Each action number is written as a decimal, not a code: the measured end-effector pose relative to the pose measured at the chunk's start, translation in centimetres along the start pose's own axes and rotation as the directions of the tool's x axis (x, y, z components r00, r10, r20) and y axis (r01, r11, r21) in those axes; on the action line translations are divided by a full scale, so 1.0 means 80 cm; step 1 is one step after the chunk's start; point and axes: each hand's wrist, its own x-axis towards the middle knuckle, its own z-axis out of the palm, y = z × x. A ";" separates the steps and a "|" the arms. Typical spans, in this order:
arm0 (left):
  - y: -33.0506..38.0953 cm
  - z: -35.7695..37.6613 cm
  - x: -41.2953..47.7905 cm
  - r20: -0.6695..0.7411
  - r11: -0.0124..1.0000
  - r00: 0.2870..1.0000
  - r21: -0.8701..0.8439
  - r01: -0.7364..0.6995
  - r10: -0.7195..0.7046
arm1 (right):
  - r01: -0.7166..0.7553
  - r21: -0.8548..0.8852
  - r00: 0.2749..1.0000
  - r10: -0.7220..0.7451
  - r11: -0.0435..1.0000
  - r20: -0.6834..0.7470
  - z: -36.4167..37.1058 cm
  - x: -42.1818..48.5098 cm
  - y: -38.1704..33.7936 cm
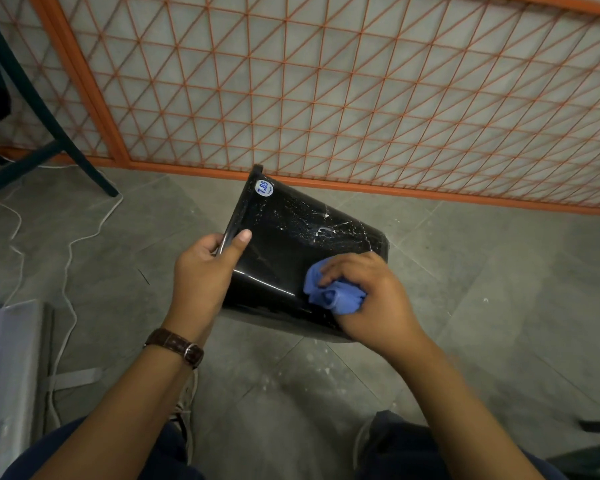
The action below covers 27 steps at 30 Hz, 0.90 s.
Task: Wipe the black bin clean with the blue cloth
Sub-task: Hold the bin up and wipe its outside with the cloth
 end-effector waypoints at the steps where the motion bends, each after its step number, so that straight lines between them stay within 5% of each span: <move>1: 0.003 -0.001 -0.001 -0.002 1.000 1.000 0.011 0.002 -0.002 | -0.039 -0.005 0.998 0.039 0.999 -0.044 -0.008 -0.002 0.009; 5: 0.008 -0.001 -0.002 -0.005 1.000 1.000 0.007 0.014 -0.014 | -0.201 -0.009 0.953 0.194 0.980 -0.232 -0.021 -0.005 0.021; 10: 0.009 -0.002 -0.002 -0.047 0.999 0.999 -0.035 -0.014 0.012 | -0.131 -0.003 0.988 0.130 0.991 -0.082 -0.006 -0.001 0.015; 16: 0.014 -0.003 0.002 -0.016 0.997 1.000 -0.077 0.019 -0.020 | -0.260 0.088 0.914 0.274 0.962 -0.298 -0.025 0.003 0.032; 22: 0.019 -0.016 0.005 -0.033 0.996 0.999 -0.090 0.014 -0.017 | -0.222 0.172 0.960 0.246 0.960 -0.132 -0.033 0.001 0.041; 27: 0.023 -0.023 0.012 0.042 0.994 0.999 -0.105 0.038 -0.033 | -0.293 0.298 0.882 0.378 0.908 -0.282 -0.045 0.006 0.039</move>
